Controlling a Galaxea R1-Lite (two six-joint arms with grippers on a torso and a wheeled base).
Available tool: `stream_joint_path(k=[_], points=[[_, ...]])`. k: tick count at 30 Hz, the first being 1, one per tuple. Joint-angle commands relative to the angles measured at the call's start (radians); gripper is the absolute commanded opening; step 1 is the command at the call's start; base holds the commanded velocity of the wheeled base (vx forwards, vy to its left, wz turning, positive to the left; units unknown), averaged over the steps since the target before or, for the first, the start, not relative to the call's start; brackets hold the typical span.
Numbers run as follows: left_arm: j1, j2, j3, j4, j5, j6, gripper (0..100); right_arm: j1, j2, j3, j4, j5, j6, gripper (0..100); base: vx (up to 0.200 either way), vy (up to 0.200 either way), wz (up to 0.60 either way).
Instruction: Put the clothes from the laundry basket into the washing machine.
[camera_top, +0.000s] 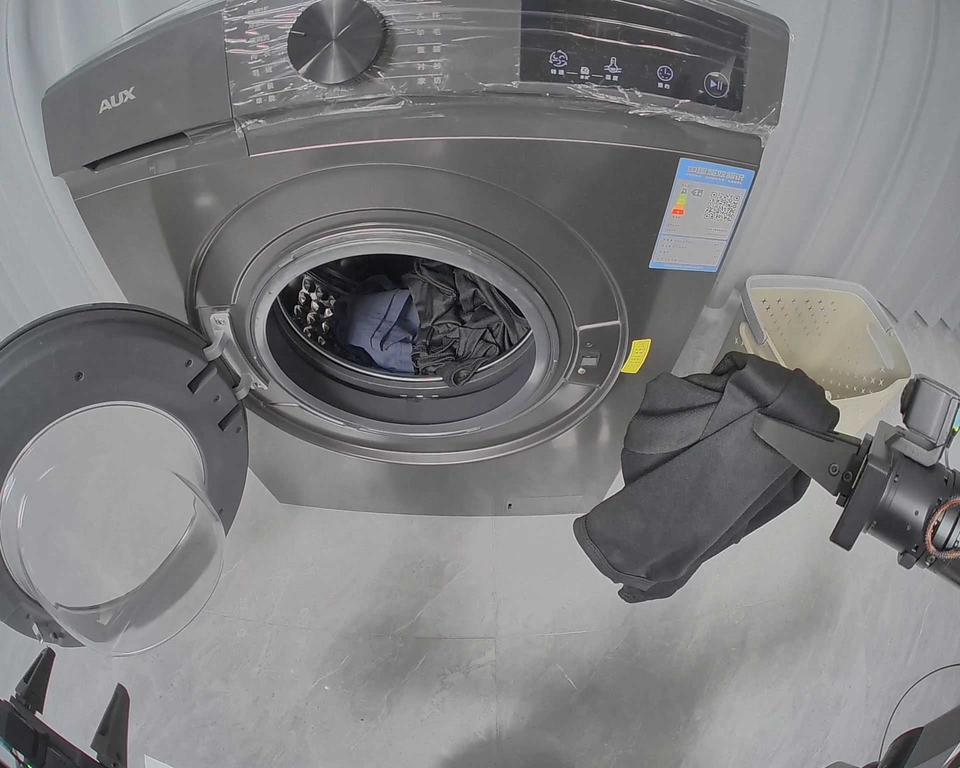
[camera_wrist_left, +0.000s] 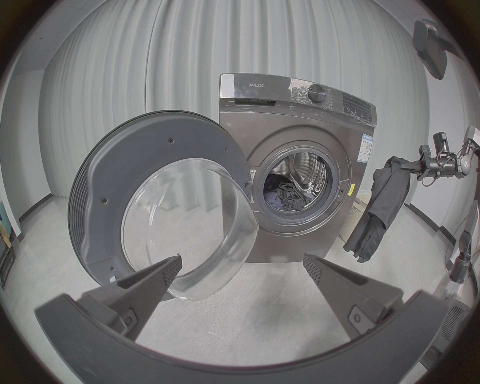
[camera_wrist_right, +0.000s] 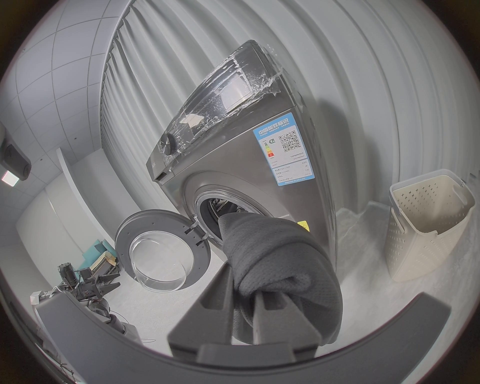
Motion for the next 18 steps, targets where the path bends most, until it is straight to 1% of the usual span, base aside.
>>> stream_joint_path(k=[1, 14, 18], points=[[0.001, -0.006, 0.010, 0.000, 0.000, 0.000, 100, 0.004, 0.002, 0.000, -0.001, 0.001, 0.000, 0, 0.000, 0.000, 0.00], [0.005, -0.006, 0.010, 0.000, 0.000, -0.003, 100, 0.013, 0.003, 0.000, -0.001, 0.001, 0.000, 0, 0.000, 0.000, 0.00], [0.001, -0.004, 0.010, -0.001, 0.000, -0.002, 100, 0.013, 0.005, 0.000, -0.001, 0.001, 0.000, 0, 0.000, 0.200, 0.00]])
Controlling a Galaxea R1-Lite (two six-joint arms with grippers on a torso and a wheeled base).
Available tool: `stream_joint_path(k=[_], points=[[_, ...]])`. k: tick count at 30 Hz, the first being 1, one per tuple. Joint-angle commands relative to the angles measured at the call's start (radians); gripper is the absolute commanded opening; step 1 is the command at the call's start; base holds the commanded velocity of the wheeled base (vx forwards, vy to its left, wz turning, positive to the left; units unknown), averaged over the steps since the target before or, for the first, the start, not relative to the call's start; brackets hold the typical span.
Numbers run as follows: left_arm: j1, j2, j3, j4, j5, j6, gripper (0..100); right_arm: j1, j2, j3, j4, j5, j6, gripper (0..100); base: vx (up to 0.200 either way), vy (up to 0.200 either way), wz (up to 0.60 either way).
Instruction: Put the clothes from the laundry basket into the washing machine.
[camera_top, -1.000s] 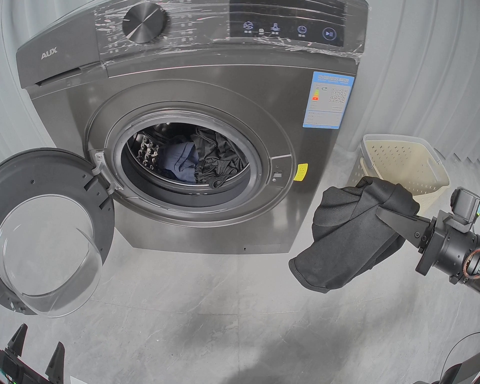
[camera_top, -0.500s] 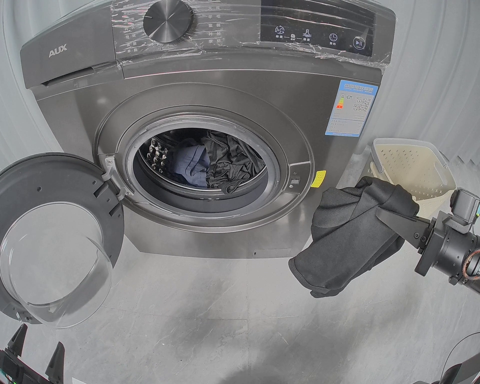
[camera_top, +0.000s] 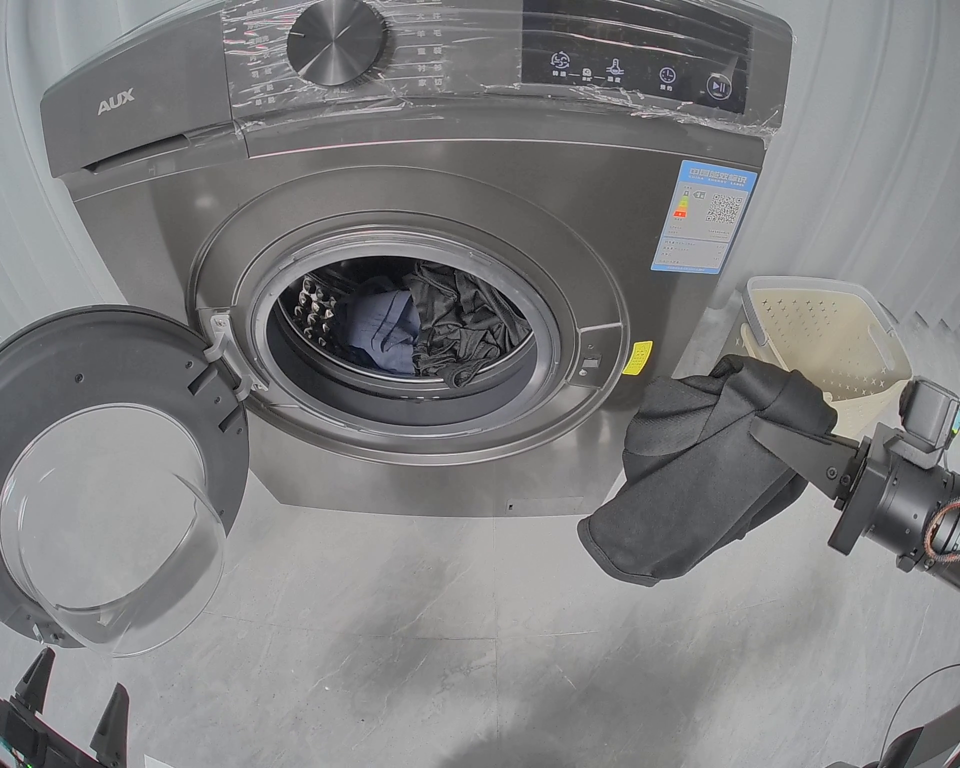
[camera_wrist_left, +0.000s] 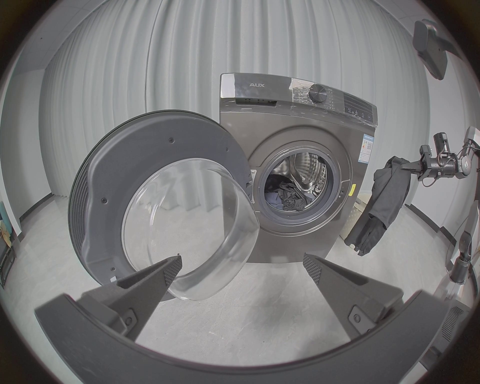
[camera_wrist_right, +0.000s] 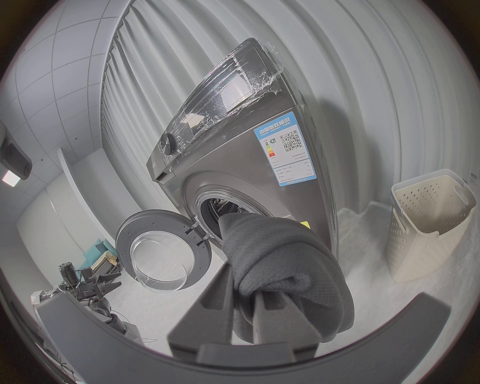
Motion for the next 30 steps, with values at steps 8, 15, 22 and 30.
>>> stream_joint_path(k=[8, 15, 22, 30], points=[[-0.001, -0.004, 0.010, 0.001, 0.000, 0.002, 100, -0.001, 0.009, 0.002, 0.000, 0.001, 0.000, 0, 0.000, 0.200, 0.00], [-0.001, -0.004, 0.010, 0.001, 0.000, 0.002, 100, -0.001, 0.011, 0.005, 0.000, 0.003, 0.000, 0, -0.029, 0.000, 0.00], [-0.001, -0.004, 0.010, -0.001, 0.002, 0.002, 100, -0.004, 0.011, 0.002, 0.000, 0.003, 0.000, 0, -0.200, 0.000, 0.00], [-0.001, -0.006, 0.010, 0.001, 0.002, 0.002, 100, -0.001, 0.012, 0.008, 0.000, 0.003, 0.000, 0, -0.025, 0.025, 0.00]])
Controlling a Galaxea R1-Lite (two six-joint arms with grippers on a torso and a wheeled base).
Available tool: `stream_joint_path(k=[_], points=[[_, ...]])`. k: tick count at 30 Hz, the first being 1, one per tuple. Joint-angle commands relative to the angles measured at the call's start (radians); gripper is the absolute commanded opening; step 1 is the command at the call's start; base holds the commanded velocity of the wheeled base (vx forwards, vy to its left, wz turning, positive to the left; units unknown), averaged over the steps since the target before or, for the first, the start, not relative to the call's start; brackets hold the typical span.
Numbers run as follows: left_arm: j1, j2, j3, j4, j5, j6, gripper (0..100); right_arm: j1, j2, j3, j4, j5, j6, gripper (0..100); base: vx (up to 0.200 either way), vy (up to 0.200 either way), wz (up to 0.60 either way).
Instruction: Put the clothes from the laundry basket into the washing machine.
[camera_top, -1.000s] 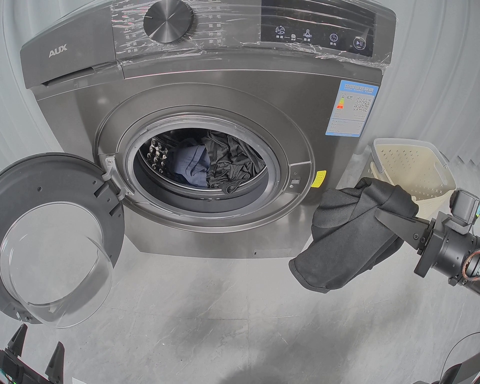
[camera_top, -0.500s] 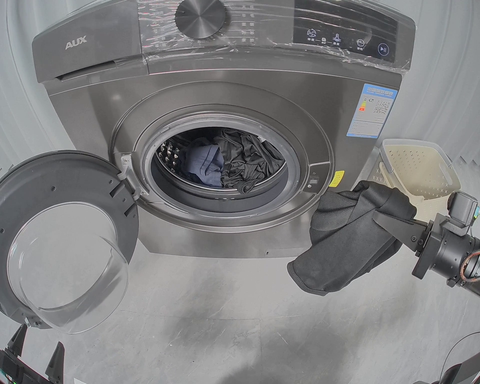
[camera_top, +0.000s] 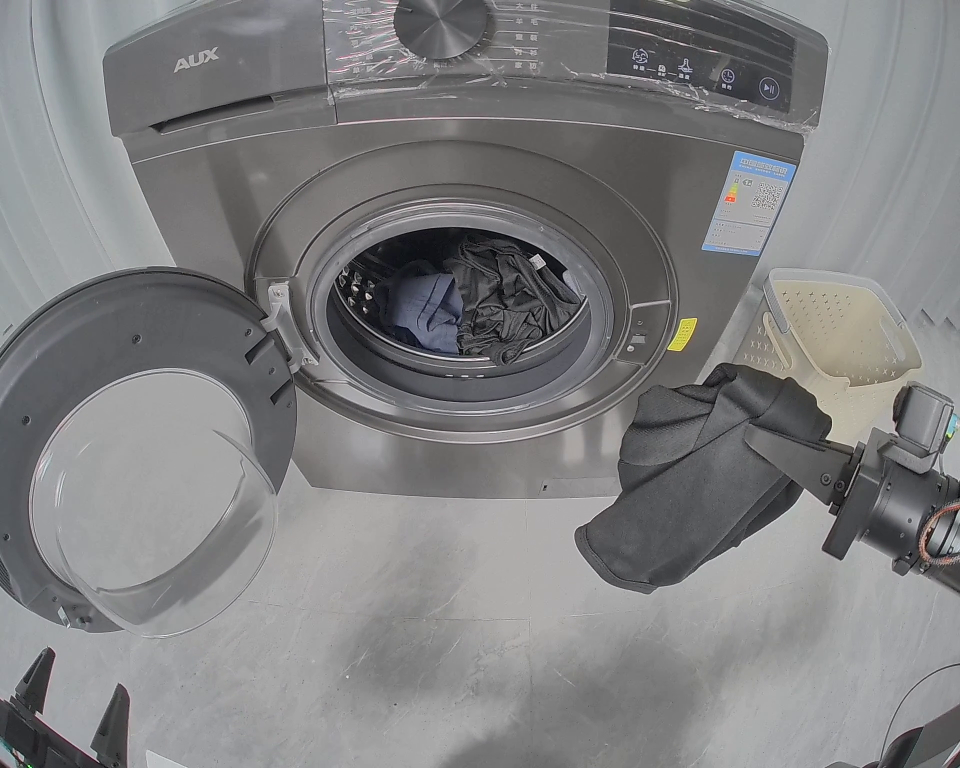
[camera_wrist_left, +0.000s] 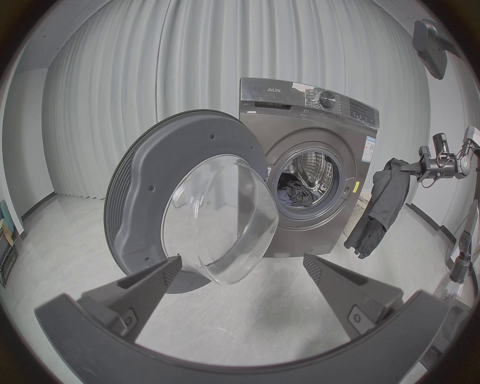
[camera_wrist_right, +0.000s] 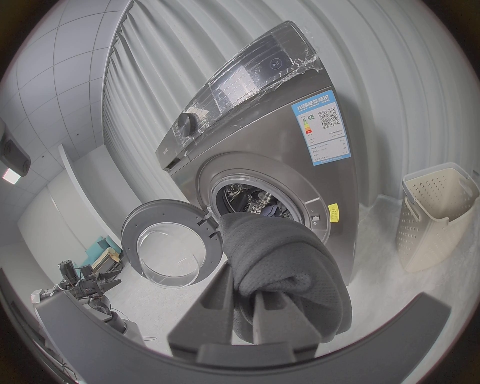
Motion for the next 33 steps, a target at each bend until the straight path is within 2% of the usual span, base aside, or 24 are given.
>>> stream_joint_path(k=[1, 8, 12, 14, 17, 19, 20, 26, 33], points=[[0.000, -0.006, 0.010, 0.001, 0.000, 0.000, 100, 0.001, 0.003, 0.002, -0.001, 0.000, 0.000, 0, 0.000, 0.200, 0.00], [0.003, -0.009, 0.010, -0.001, 0.002, -0.002, 100, -0.006, -0.003, -0.007, -0.001, -0.012, 0.000, 0, 0.000, 0.200, 0.00], [0.003, -0.012, 0.015, -0.009, 0.006, 0.006, 100, 0.026, 0.083, -0.024, -0.005, -0.029, 0.005, 0, 0.000, 0.000, 0.00], [0.003, -0.012, 0.016, -0.012, 0.006, 0.007, 100, 0.051, 0.123, -0.048, -0.025, -0.044, 0.008, 0, 0.000, 0.000, 0.00], [0.003, -0.012, 0.018, -0.012, 0.006, 0.014, 100, 0.104, 0.164, -0.082, -0.096, -0.096, 0.014, 0, 0.000, 0.000, 0.00], [0.006, -0.013, 0.018, -0.010, 0.002, 0.044, 100, 0.130, 0.196, -0.116, -0.145, -0.121, 0.014, 0, 0.000, 0.000, 0.00], [0.005, -0.013, 0.018, -0.010, -0.004, 0.044, 100, 0.133, 0.210, -0.128, -0.159, -0.126, 0.014, 0, 0.000, 0.000, 0.00], [0.005, -0.012, 0.016, -0.009, -0.006, 0.046, 100, 0.140, 0.239, -0.136, -0.180, -0.119, 0.026, 0, 0.000, 0.000, 0.00], [0.003, -0.012, 0.016, -0.009, -0.006, 0.046, 100, 0.173, 0.247, -0.145, -0.180, -0.121, 0.054, 0, 0.000, -0.171, 0.00]])
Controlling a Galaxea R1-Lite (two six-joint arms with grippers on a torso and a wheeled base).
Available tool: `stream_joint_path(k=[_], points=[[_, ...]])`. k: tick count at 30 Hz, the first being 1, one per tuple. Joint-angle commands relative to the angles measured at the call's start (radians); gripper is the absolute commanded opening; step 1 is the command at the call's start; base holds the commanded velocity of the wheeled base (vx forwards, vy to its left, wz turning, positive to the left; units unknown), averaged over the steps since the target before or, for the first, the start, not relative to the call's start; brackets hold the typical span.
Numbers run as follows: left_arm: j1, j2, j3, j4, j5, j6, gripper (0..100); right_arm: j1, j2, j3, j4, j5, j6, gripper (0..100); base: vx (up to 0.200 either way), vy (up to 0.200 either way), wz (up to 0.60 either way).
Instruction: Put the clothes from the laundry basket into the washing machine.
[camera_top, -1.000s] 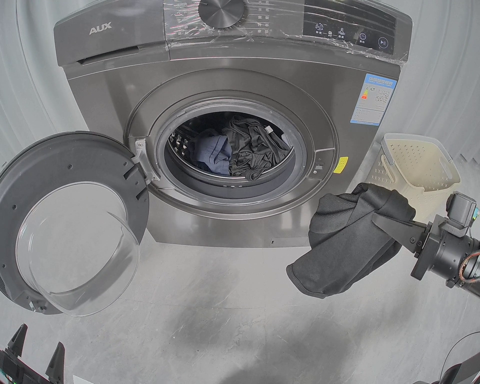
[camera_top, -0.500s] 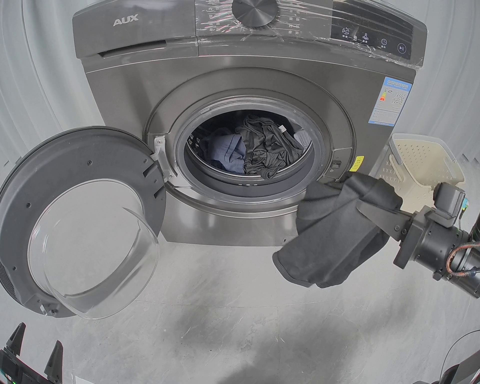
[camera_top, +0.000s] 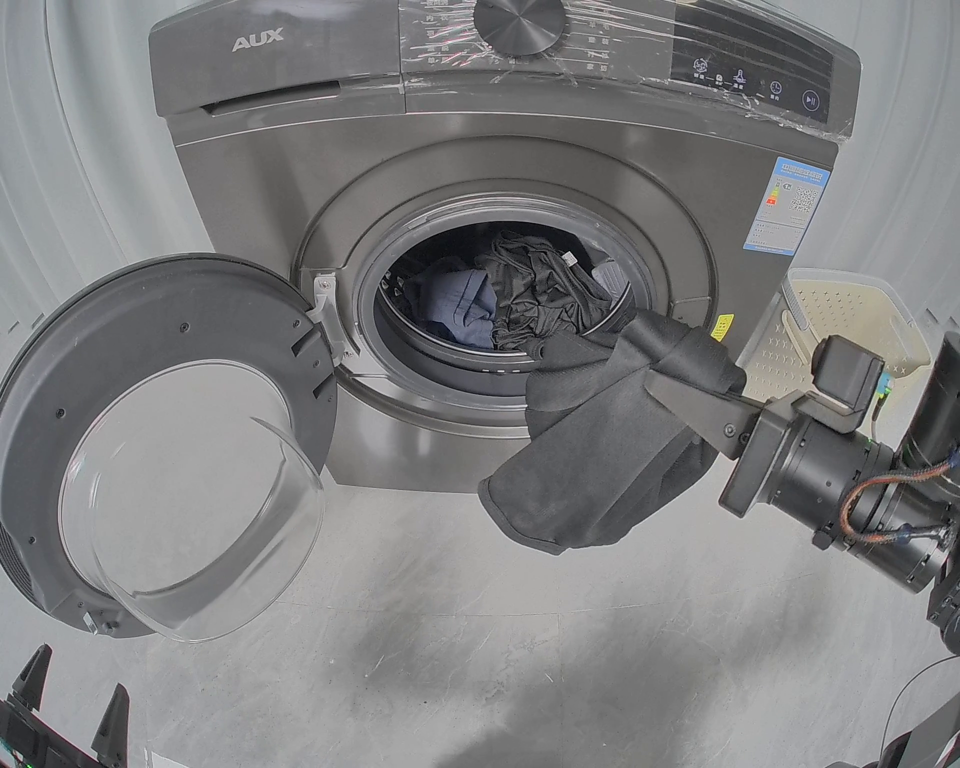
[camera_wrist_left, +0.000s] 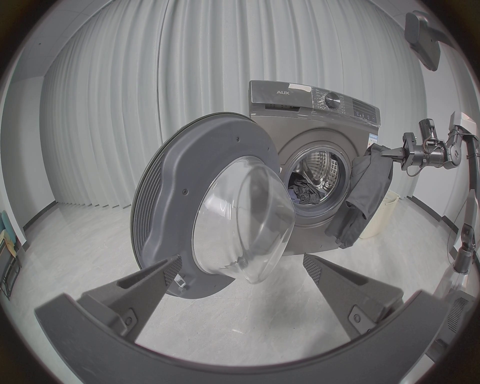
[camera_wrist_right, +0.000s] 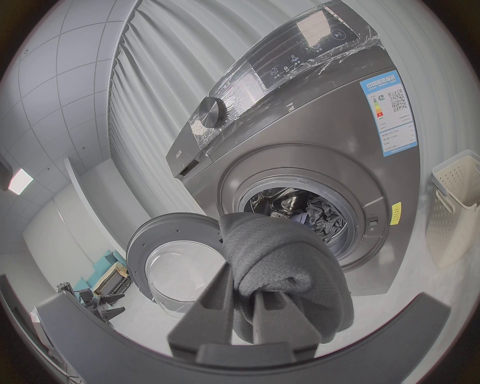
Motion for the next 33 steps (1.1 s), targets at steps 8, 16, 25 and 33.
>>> stream_joint_path(k=[8, 16, 25, 33], points=[[0.004, -0.015, 0.016, -0.001, 0.005, -0.013, 100, 0.028, 0.085, -0.073, -0.002, -0.014, 0.029, 0, 0.000, 0.000, 0.00], [0.004, -0.017, -0.030, -0.055, -0.010, -0.019, 100, 0.028, 0.114, -0.109, -0.002, -0.057, 0.055, 0, 0.000, 0.000, 0.00], [0.015, 0.275, -0.211, -0.056, -0.369, -0.061, 100, 0.034, 0.150, -0.145, -0.100, -0.055, 0.081, 0, 0.000, 0.000, 0.00], [-0.041, 0.603, -0.211, -0.245, -0.475, -0.047, 100, 0.034, 0.226, -0.150, -0.174, -0.127, 0.058, 0, 0.000, 0.000, 0.00]])
